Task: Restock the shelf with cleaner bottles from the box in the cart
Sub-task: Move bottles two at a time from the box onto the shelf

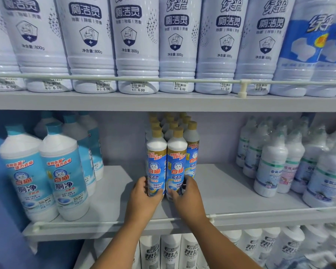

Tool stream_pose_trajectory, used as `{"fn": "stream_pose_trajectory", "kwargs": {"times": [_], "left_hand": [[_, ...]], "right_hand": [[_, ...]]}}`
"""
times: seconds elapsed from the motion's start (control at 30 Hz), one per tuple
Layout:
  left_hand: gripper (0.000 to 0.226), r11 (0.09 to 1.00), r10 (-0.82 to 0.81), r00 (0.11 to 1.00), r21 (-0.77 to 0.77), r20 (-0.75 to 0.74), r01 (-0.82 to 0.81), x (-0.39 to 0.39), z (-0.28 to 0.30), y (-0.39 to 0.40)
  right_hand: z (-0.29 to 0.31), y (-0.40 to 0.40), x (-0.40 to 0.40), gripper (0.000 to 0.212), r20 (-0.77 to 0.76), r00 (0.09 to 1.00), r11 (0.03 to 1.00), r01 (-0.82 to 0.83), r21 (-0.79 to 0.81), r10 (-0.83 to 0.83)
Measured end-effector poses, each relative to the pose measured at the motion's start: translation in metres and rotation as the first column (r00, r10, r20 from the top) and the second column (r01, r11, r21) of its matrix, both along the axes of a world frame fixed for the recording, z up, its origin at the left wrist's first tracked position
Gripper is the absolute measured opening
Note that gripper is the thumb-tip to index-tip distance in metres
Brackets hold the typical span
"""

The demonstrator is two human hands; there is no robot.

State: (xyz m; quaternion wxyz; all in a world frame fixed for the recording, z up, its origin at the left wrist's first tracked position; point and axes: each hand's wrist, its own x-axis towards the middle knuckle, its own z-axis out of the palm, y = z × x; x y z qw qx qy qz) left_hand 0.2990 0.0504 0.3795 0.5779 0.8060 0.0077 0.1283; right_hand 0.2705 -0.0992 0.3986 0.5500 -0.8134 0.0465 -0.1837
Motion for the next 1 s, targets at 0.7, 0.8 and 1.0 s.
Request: {"fn": "stream_pose_trajectory", "kwargs": {"times": [0.7, 0.8, 1.0], "left_hand": [[0.07, 0.998, -0.038, 0.999, -0.058, -0.035, 0.036, 0.003, 0.07, 0.014], [0.062, 0.995, -0.017, 0.997, -0.101, -0.081, 0.008, 0.019, 0.092, 0.013], [0.093, 0.901, -0.172, 0.959, -0.43, -0.225, 0.061, 0.058, 0.105, -0.001]], "right_hand": [[0.029, -0.04, 0.002, 0.045, 0.171, 0.978, 0.991, 0.125, -0.045, -0.116], [0.043, -0.049, 0.019, 0.061, 0.067, 0.992, 0.994, 0.107, 0.007, -0.107], [0.052, -0.043, 0.057, 0.096, 0.043, 0.999, 0.976, 0.016, 0.215, -0.026]]}}
